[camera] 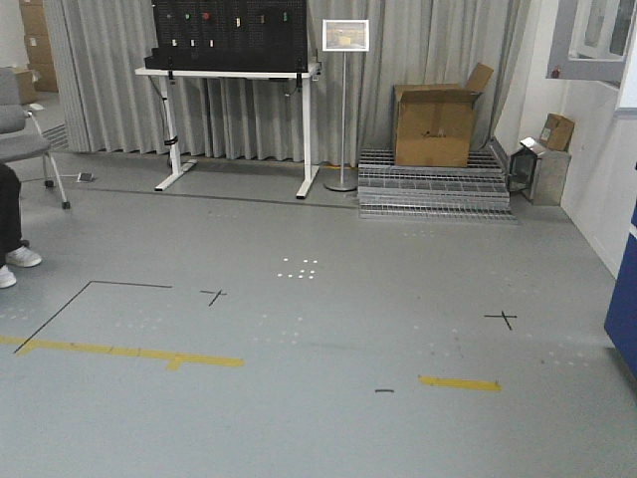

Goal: Sort red and green spoons into left cabinet
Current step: 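Drive the base toward the open white cabinet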

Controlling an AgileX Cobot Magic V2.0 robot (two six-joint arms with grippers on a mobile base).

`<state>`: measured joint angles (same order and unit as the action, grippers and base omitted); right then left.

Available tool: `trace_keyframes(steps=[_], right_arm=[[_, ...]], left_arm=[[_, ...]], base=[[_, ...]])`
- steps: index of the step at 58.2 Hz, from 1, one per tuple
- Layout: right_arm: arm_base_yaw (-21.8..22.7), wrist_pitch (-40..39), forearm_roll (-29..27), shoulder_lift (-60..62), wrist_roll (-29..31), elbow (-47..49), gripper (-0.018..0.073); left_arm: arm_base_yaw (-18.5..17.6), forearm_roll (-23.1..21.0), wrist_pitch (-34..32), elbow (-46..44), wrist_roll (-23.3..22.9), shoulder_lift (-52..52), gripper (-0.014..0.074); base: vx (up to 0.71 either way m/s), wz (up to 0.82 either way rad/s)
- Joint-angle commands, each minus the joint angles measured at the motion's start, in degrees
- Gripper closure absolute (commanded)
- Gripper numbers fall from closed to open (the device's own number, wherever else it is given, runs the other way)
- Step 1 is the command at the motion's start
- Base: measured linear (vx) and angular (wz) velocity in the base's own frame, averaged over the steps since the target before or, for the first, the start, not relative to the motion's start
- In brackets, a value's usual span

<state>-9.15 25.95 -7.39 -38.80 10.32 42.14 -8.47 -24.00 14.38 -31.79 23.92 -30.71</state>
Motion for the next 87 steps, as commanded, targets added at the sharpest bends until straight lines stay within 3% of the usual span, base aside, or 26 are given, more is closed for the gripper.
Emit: trace_keyframes(steps=[1,87], right_arm=[[0.13,-4.35,-0.07,0.07,0.39,1.70,0.0562],[0.13,-4.29,-0.07,0.05,0.39,1.70,0.0562]], left_arm=[[-0.02,-0.72,-4.06,-1.56,-0.09,-0.14,0.0600],[-0.02,-0.72,-4.21,-1.56,-0.09,-0.14,0.0600]], base=[[0.64,-0.05],[0.62,-0.07]])
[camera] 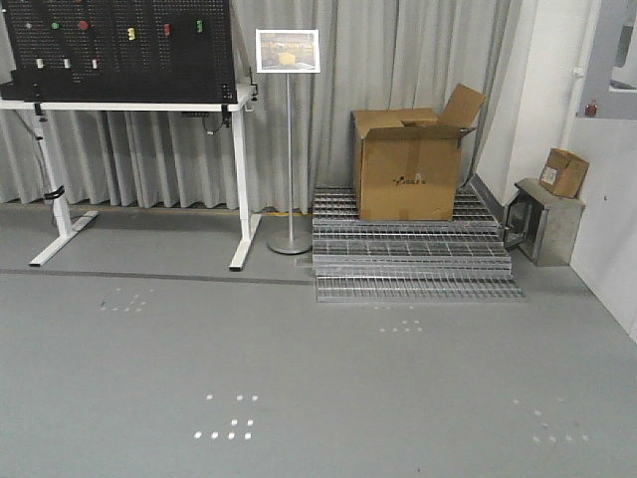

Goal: Sort red and green spoons into left cabinet
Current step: 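Drive the base toward the open white cabinet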

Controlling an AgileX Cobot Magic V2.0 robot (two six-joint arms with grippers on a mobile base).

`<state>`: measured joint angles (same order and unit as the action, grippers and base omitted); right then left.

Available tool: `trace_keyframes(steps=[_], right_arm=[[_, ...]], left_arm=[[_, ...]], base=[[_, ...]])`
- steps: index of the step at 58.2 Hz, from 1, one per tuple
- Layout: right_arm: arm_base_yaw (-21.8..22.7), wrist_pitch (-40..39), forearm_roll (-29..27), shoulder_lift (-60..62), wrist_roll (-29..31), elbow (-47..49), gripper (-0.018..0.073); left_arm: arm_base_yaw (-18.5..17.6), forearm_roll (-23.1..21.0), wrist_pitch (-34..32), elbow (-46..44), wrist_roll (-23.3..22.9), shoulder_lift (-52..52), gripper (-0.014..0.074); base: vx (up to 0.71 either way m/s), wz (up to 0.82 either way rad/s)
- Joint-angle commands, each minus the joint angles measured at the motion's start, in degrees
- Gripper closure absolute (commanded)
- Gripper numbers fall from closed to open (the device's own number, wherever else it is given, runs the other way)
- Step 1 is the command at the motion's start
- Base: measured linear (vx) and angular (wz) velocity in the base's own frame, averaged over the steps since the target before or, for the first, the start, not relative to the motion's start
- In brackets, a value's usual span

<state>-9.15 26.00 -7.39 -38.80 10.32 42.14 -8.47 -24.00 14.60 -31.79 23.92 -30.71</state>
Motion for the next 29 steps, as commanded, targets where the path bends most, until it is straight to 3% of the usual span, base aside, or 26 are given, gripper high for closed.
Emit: trace_keyframes(steps=[1,29], right_arm=[[0.13,-4.34,-0.07,0.05,0.39,1.70,0.0562],[0.13,-4.34,-0.07,0.05,0.39,1.70,0.0562]], left_arm=[[-0.02,-0.72,-4.43,-1.56,-0.09,-0.14,0.0600],[-0.02,-0.72,-4.42,-1.56,-0.09,-0.14,0.0600]], base=[[0.62,-0.08],[0.61,-0.02]])
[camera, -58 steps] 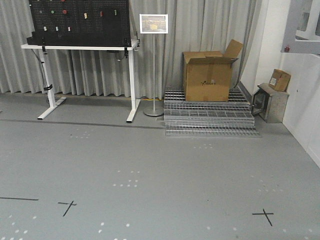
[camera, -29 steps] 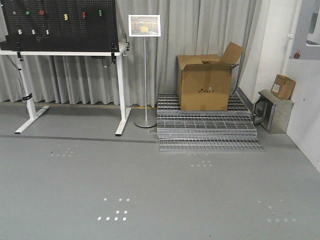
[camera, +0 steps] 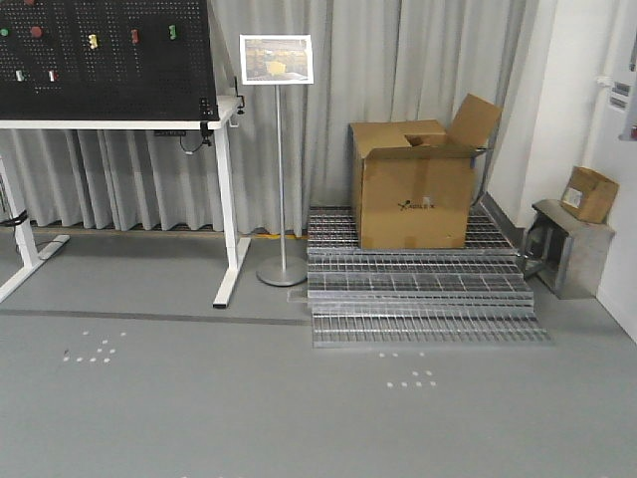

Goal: Sort red and green spoons into left cabinet
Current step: 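Drive the base toward the open white cabinet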

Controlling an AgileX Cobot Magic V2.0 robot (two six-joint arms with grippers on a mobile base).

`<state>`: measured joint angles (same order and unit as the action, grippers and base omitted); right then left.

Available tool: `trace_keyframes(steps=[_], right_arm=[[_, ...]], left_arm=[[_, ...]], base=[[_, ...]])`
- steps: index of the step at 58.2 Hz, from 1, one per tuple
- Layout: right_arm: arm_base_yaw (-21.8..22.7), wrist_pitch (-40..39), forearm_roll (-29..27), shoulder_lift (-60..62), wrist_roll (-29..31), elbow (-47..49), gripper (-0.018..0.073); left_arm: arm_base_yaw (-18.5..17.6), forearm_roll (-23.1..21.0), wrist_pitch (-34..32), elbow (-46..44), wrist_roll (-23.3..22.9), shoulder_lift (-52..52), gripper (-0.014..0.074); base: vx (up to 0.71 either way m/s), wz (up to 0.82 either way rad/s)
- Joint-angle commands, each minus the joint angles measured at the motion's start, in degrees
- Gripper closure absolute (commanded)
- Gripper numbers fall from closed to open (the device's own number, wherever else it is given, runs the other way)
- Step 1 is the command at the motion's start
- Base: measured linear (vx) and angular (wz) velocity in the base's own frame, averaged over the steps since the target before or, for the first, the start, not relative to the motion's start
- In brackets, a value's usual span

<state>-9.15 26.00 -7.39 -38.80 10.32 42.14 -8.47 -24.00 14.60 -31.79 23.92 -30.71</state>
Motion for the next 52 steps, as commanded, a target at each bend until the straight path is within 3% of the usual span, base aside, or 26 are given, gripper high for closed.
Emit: trace_keyframes(steps=[1,29,52], right_arm=[[0.13,-4.34,-0.07,0.05,0.39,1.70,0.0562],[0.13,-4.34,-0.07,0.05,0.39,1.70,0.0562],[0.13,-4.40,-0.07,0.05,0.39,1.70,0.0562]], left_arm=[[-0.02,-0.72,-4.42,-1.56,-0.09,-0.14,0.0600],[-0.02,-0.72,-4.44,-1.56,-0.09,-0.14,0.0600],[-0.02,-0.72,-4.46,-1.56,-0.09,-0.14,0.0600]], base=[[0.62,0.06],[0.61,0.02],[0.58,-0.34]])
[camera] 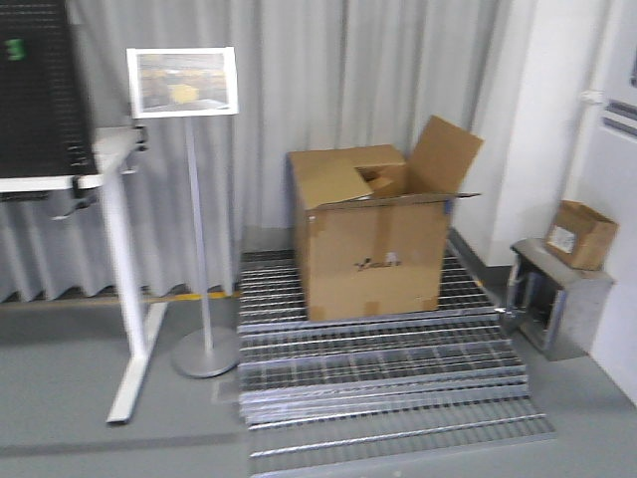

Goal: Sort red and green spoons into left cabinet
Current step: 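Drive the base toward the open white cabinet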

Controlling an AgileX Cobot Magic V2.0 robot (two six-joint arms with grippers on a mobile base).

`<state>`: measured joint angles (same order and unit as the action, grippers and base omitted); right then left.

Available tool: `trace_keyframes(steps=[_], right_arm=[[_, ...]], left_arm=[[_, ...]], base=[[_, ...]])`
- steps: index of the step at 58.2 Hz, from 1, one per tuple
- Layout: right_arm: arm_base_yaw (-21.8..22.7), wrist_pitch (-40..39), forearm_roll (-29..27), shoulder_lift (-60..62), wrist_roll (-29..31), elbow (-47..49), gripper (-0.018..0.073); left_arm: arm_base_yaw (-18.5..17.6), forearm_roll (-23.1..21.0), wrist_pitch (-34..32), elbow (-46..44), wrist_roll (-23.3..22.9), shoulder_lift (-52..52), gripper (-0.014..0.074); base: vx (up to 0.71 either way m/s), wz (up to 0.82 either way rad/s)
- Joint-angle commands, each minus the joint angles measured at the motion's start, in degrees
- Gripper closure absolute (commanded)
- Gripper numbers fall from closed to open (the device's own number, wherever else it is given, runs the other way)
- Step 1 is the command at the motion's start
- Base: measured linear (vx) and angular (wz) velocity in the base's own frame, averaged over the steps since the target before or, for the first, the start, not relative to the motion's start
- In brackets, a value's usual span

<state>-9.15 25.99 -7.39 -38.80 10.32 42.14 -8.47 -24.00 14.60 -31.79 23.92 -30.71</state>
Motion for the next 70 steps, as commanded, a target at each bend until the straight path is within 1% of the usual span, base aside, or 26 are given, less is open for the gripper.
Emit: trace_keyframes(steps=[1,38,70], right_arm=[[0.13,-4.40,-0.07,0.05,0.39,1.70,0.0562],[0.13,-4.39,-0.07,0.05,0.39,1.70,0.0562],[0.13,-4.38,-0.07,0.05,0.39,1.70,0.0562]], left_arm=[[-0.02,-0.72,-4.46,-1.56,-0.09,-0.14,0.0600],[-0.02,-0.72,-4.35,-1.56,-0.09,-0.14,0.0600],[-0.02,-0.72,-4.48,-1.56,-0.09,-0.14,0.0600]], base=[[0.54,-0.51],[0.49,-0.60],[0.40,-0.69]])
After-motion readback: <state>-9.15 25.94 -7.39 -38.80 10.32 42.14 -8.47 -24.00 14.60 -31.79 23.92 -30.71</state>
